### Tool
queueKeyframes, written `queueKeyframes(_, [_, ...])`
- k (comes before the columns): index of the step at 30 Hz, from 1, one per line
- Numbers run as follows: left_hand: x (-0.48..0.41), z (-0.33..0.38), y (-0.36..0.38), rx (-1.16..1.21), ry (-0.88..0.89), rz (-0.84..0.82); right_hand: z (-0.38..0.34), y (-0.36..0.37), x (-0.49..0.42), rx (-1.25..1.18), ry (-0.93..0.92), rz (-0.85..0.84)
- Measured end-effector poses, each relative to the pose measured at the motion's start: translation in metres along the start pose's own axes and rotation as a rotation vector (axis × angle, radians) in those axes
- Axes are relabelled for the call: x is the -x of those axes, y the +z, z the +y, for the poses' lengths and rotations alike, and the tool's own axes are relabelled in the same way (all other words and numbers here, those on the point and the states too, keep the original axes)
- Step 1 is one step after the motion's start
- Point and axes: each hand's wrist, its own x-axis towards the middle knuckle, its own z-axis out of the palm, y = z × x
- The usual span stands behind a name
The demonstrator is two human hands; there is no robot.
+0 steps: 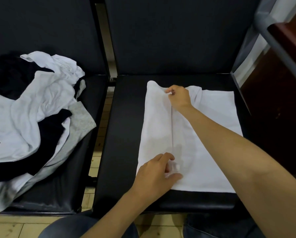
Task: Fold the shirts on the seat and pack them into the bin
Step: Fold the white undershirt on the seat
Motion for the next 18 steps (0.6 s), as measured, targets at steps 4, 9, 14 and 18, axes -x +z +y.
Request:
queueKeyframes(4, [-0.006,-0.004,0.001,0.082,0.032,0.248,-0.002,-0.002,0.013,0.184,-0.172,0.109])
queueKeyframes(9, [-0.02,-0.038,0.022,-0.492,0.014,0.39,-0.02,0.02,0.042,0.483,-0.459,-0.136])
queueKeyframes(14, [-0.018,-0.052,0.038,-0.604,-0.083,0.297,-0.016,0.052,0.036,0.683,-0.303,-0.307])
queueKeyframes(18, [-0.02,-0.052,0.039,-0.603,-0.14,0.271,-0.02,0.061,0.029,0.736,-0.26,-0.295])
